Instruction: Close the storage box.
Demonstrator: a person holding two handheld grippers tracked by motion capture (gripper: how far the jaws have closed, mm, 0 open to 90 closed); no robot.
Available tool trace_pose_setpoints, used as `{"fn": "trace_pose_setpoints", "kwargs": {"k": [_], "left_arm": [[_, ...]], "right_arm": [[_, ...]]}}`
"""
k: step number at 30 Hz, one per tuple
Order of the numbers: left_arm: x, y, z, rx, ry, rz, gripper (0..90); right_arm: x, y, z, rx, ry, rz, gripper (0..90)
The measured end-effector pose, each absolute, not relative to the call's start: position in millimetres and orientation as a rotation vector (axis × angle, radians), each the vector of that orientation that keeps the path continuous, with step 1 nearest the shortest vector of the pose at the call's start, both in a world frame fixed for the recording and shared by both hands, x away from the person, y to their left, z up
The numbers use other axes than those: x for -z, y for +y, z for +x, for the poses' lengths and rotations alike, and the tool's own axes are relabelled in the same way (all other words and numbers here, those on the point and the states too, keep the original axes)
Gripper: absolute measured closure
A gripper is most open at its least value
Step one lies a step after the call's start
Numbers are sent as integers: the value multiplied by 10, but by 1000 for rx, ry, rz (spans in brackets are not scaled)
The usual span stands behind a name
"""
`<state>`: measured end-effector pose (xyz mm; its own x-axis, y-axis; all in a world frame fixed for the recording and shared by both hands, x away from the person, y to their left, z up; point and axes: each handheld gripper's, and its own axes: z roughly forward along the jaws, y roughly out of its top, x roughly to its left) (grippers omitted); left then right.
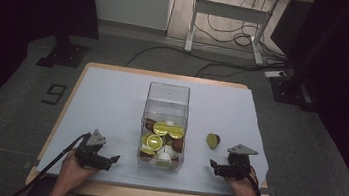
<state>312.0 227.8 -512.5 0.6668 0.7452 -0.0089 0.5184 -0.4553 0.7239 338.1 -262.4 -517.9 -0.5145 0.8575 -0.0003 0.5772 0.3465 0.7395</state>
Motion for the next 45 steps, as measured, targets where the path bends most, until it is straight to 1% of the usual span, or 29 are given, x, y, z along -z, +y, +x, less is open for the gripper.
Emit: {"fn": "trace_pose_setpoints", "kwargs": {"k": [3, 12, 19, 33, 45], "left_arm": [[5090, 2287, 3076, -381, 943, 2134, 121], [4953, 2288, 2931, -322, 871, 2039, 168], [4878, 2211, 2862, -312, 821, 2031, 187], [4795, 2038, 2847, -299, 747, 2042, 223], [4769, 1907, 2875, -292, 714, 2052, 224]], "right_arm": [[5150, -2615, 3342, -1001, 2231, 1244, 134], [5064, -2555, 3226, -1034, 2258, 1209, 138], [5000, -2470, 3150, -1042, 2279, 1168, 139], [4871, -2325, 3077, -1108, 2336, 1071, 240], [4783, -2115, 3059, -1165, 2380, 981, 234]]}}
